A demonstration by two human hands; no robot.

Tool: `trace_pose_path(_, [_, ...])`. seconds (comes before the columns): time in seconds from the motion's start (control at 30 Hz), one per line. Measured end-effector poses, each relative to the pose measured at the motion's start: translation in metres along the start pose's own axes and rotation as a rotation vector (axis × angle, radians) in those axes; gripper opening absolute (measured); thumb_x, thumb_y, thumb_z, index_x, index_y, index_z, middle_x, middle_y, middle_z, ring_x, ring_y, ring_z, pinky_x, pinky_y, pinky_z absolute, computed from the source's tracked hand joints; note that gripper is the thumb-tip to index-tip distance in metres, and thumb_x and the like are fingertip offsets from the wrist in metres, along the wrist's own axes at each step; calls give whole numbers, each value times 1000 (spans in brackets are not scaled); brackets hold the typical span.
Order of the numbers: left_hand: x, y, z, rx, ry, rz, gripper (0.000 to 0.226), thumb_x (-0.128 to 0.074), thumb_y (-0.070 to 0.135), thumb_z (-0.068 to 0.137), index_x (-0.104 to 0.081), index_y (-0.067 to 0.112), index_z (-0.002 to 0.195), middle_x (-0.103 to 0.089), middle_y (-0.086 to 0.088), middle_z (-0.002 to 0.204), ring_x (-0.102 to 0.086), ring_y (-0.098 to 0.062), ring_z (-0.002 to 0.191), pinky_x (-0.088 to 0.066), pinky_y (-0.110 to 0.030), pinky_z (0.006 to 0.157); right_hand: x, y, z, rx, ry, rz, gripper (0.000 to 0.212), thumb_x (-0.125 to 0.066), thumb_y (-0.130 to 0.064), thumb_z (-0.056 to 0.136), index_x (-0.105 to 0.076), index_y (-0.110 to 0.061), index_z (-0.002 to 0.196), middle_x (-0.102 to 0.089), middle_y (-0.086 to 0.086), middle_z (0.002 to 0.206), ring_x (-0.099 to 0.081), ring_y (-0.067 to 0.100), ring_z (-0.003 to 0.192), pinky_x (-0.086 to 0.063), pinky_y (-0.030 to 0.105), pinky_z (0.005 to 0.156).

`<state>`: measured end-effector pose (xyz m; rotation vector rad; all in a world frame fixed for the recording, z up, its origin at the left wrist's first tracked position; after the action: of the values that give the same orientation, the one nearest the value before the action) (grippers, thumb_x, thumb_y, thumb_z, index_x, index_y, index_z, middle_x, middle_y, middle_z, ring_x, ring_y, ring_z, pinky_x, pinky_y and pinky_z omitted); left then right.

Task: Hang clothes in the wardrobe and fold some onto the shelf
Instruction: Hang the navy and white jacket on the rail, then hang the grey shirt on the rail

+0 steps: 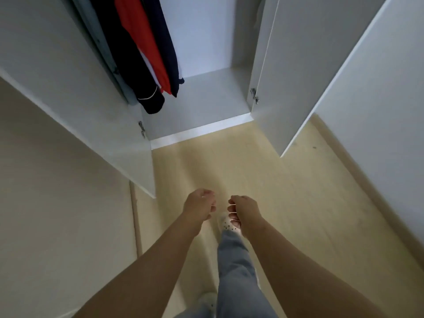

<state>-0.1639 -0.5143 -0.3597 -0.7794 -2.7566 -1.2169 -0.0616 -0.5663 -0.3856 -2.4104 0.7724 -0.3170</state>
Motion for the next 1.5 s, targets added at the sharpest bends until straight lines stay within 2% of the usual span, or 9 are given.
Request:
trace_pose_path(0.2, [-7,-101,-86,97,-134,103,12,-49,13,91,-56,19,82,-55,0,68,-52,-13,62,-38,-23,55,32,111,-73,-119,49,81,22,-43,-6,91,-46,-8,70,-42,7,56,-32,15,40,-22,14,39])
trace_pose_path(0.37, [-33,-144,-134,19,-210,257,10,-48,11,91,-58,13,90,-55,-1,71,-51,-11,59,-33,-18,43,73,186,-119,-166,100,177,21,-45,-8,91,-49,-8,71,-46,6,56,-37,15,41,-23,12,37])
trace_pose_path(0.47, [-64,-169,-168,7,-244,342,12,-49,11,92,-59,11,98,-56,-2,73,-51,-14,63,-35,-21,47,112,232,-146,-159,143,233,19,-45,-9,91,-50,-8,72,-47,5,56,-38,14,41,-25,13,37])
trace_pose_path(0.57, [-102,-201,-210,17,-284,458,11,-50,12,92,-58,17,88,-58,-2,77,-53,-15,69,-40,-22,54,157,276,-172,-148,190,285,19,-46,-10,91,-52,-10,73,-47,4,58,-39,14,43,-27,14,37])
trace_pose_path(0.73, [-175,-276,-300,38,-343,520,13,-48,12,93,-55,17,84,-55,-2,72,-51,-12,61,-37,-22,54,250,372,-233,-134,249,360,22,-46,-11,91,-51,-12,70,-48,3,57,-40,14,44,-28,18,42])
trace_pose_path(0.9, [-244,-347,-385,80,-456,523,19,-49,8,93,-51,16,76,-52,-2,64,-50,-5,38,-30,-16,45,333,469,-299,-217,395,516,24,-44,-9,91,-50,-12,68,-48,3,58,-39,15,45,-29,21,44])
trace_pose_path(1.13, [-327,-415,-460,57,-627,755,19,-48,11,94,-54,18,78,-56,-1,71,-53,-12,60,-38,-24,55,401,577,-361,-348,540,834,21,-45,-8,91,-52,-11,71,-49,4,57,-42,16,47,-34,24,45])
trace_pose_path(1.27, [-367,-436,-476,47,-673,875,17,-50,15,94,-55,20,79,-56,1,71,-54,-10,60,-40,-23,54,424,619,-382,-386,619,950,21,-45,-8,91,-51,-12,71,-48,3,54,-40,15,45,-31,17,39])
trace_pose_path(1.5, [-441,-476,-518,-64,-802,1060,13,-48,16,94,-54,19,83,-56,2,71,-52,-10,59,-40,-22,55,488,674,-418,-367,749,1050,14,-47,-9,89,-52,-14,77,-49,1,57,-41,14,46,-32,19,42])
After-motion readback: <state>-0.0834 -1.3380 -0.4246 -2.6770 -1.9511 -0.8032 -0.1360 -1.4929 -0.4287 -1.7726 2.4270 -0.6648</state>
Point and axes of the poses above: each hand's wrist, its own z-axis towards the middle knuckle, its own x-axis out of the back of the hand, y = z × x, the point moved 1 cm from there along z, towards the middle knuckle
